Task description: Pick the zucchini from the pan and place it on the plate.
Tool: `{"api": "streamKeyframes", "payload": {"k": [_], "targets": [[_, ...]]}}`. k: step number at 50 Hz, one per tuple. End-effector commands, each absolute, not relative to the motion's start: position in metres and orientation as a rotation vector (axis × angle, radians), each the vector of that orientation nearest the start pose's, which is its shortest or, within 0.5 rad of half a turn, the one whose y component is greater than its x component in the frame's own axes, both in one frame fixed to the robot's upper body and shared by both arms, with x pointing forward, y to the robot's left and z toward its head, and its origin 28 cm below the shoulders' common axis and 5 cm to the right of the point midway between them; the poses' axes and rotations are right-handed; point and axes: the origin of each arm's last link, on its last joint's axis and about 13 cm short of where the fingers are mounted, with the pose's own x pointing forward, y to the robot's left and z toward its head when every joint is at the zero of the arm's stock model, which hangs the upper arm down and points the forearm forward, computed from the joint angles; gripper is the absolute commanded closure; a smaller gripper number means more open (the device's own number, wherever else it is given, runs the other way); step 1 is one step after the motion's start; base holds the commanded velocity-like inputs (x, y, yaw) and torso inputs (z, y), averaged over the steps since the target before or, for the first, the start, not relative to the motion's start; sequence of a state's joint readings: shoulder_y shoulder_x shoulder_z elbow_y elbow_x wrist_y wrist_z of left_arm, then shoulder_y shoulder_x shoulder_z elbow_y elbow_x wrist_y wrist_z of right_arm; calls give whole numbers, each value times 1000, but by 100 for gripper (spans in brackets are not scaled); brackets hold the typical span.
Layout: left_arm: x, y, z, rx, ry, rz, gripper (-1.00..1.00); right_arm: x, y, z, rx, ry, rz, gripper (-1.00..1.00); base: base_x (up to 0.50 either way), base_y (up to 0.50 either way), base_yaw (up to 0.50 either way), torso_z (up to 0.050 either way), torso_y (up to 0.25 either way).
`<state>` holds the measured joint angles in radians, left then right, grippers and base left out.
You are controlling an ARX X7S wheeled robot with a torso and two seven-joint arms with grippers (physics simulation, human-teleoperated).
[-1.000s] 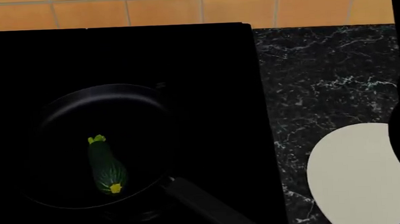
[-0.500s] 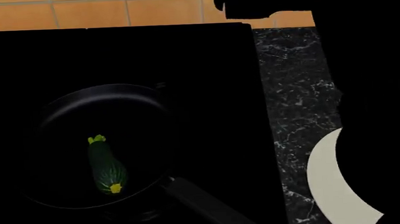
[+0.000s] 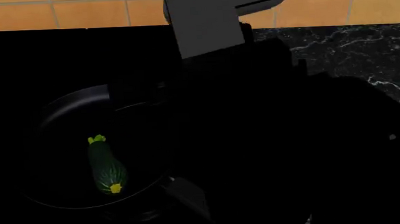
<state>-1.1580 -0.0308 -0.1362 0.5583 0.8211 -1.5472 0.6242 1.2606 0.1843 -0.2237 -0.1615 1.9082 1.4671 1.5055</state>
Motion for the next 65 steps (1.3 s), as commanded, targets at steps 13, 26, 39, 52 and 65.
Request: {"api": "streamKeyframes", "payload": {"k": [13,26,39,52,65], "targets": [[250,282,299,-113,-92,310,-100,236,-6,291,-188,535,405,-100,0,0,0,0,0],[250,283,295,-114,-83,315,-100,222,0,296,-133,551,462,-100,0,0,0,0,0],[251,289,287,-130,-76,321,-100,211,10,293,-134,562,494,-100,0,0,0,0,0],[249,288,287,-115,-80,313,-100,213,13,290,-142,551,500,-100,0,0,0,0,0],[247,290,288,-116,-86,319,-100,220,17,283,-149,570,494,-100,0,0,0,0,0]]}}
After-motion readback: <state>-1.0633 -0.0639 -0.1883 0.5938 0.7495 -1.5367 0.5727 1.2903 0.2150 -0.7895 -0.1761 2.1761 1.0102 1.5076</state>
